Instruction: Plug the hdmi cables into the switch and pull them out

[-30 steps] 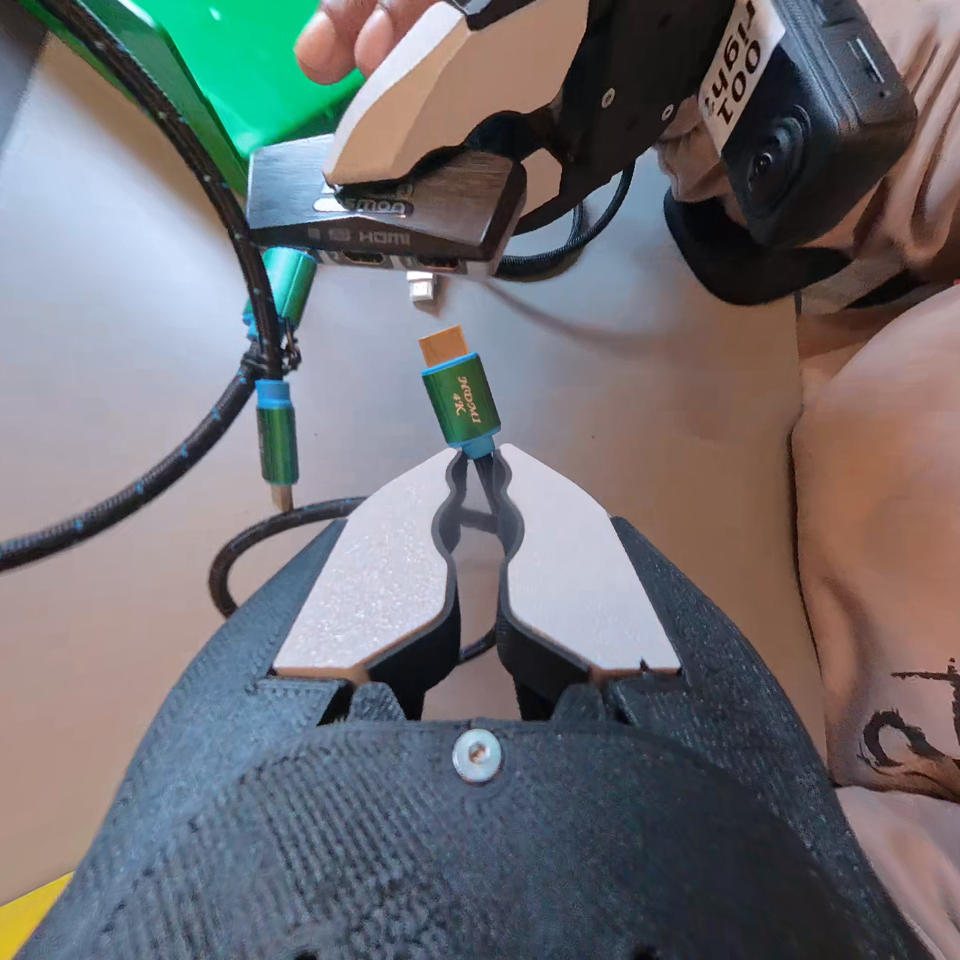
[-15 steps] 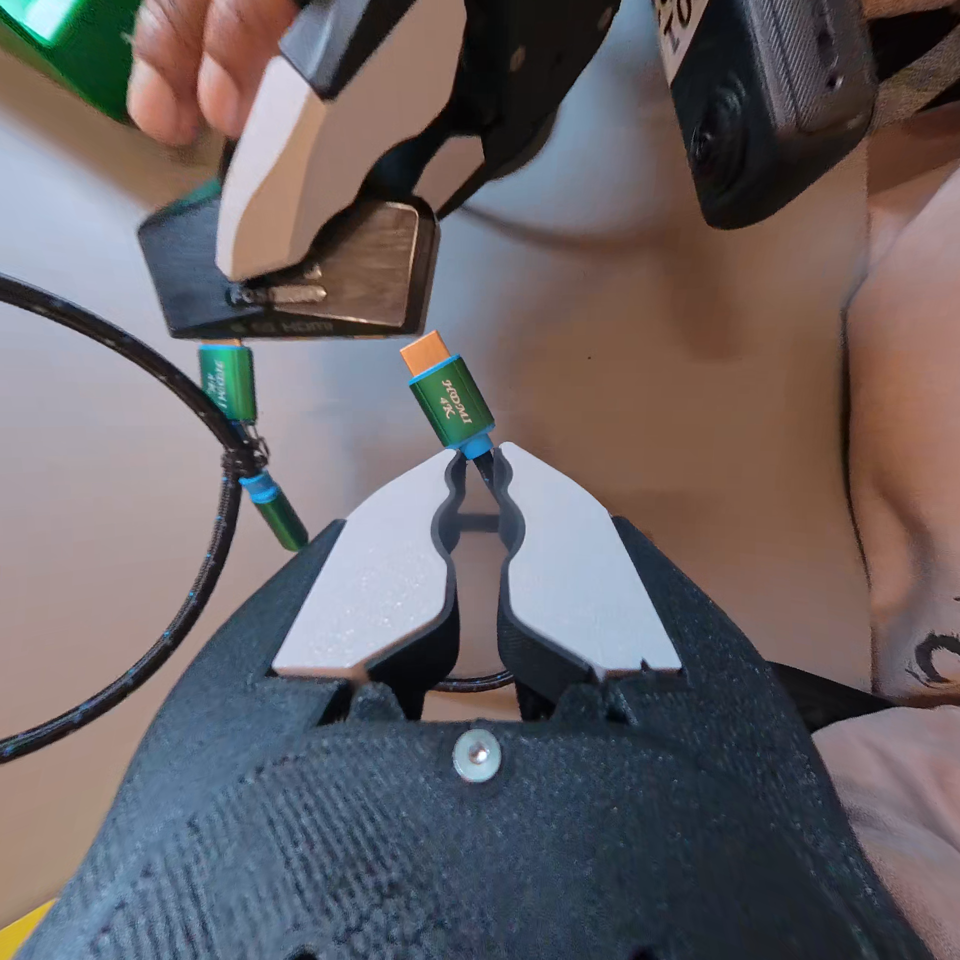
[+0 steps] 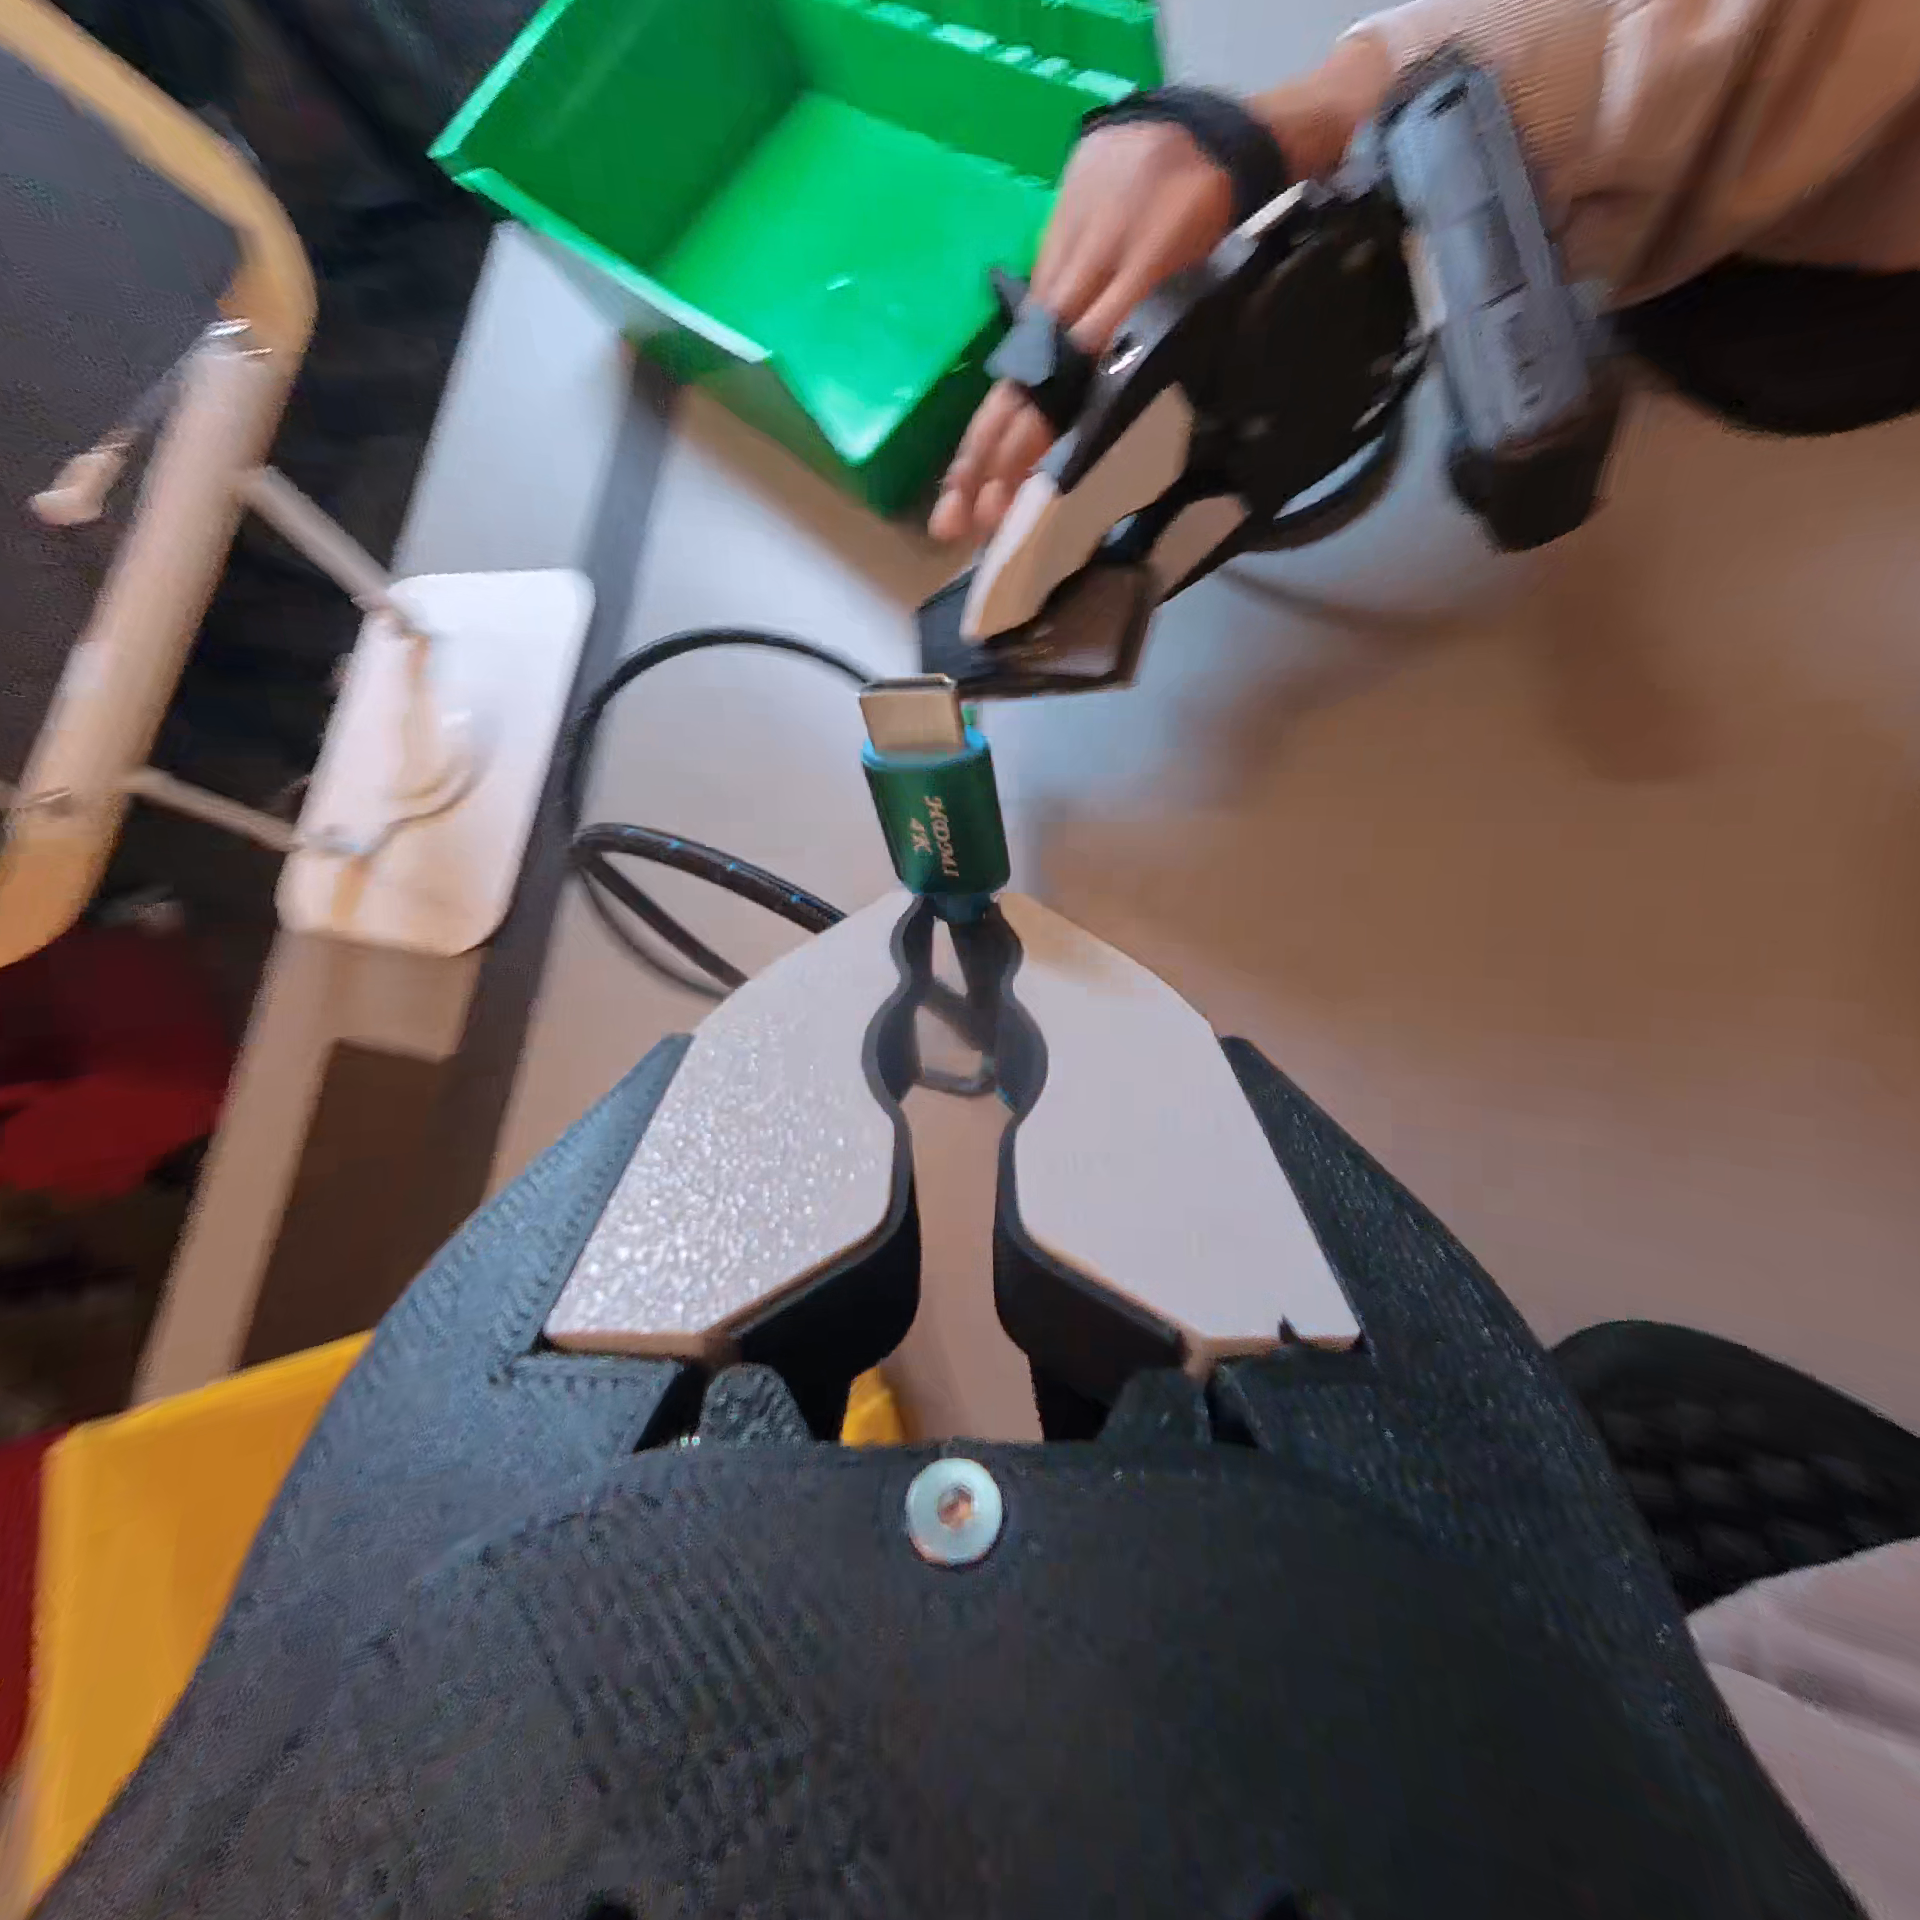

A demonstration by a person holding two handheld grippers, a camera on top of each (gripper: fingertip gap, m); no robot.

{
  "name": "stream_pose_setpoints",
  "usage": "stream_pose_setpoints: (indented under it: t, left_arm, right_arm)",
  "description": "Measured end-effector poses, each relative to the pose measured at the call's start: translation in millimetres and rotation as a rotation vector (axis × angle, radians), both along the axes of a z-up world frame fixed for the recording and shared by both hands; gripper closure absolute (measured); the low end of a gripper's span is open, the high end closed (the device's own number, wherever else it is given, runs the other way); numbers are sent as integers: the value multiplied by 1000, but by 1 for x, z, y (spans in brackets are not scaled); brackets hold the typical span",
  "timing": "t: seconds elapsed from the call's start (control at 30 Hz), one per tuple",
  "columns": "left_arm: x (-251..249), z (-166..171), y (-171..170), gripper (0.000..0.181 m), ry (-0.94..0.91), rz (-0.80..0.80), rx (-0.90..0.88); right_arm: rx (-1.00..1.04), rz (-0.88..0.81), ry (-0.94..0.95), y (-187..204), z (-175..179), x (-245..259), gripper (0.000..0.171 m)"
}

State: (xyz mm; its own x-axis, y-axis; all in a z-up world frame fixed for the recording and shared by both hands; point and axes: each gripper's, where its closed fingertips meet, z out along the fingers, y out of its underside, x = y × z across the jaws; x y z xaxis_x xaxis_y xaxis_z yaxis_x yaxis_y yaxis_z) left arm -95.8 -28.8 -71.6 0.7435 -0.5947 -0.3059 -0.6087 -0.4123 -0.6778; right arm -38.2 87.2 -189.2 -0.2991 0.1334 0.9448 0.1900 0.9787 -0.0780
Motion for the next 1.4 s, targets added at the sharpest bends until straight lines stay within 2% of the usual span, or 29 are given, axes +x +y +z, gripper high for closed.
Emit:
stream_pose_setpoints:
  t: [0.07, 0.13, 0.27, 0.37, 0.5, 0.7, 1.07, 1.23, 1.4]
  left_arm:
    - [-8, -1, -1, 172, 79, 42, 7]
    - [-1, -23, 7, 172, 144, 22, -60]
    - [37, -93, 21, 172, 272, -171, -260]
    - [54, -112, 24, 173, 249, -256, -292]
    - [58, -116, 25, 174, 167, -268, -317]
    - [60, -107, 23, 174, -80, -296, -330]
    - [51, -103, 33, 174, -238, -249, -309]
    - [48, -104, 34, 175, -236, -222, -322]
    - [43, -103, 42, 175, -335, -150, -336]
  right_arm:
    - [-22, 16, 6, -6, 3, -1, 148]
    - [-52, 37, 11, -14, 7, -1, 148]
    - [-142, 72, -25, -23, 8, 4, 148]
    - [-185, 105, -72, -29, 8, 9, 148]
    - [-117, 117, -62, -36, 7, 6, 148]
    - [-116, 90, 11, -27, 14, 3, 147]
    - [-98, 67, 42, -15, 14, 4, 147]
    - [-36, 47, 72, -13, 13, 2, 147]
    - [28, 15, 130, -8, 20, 0, 148]
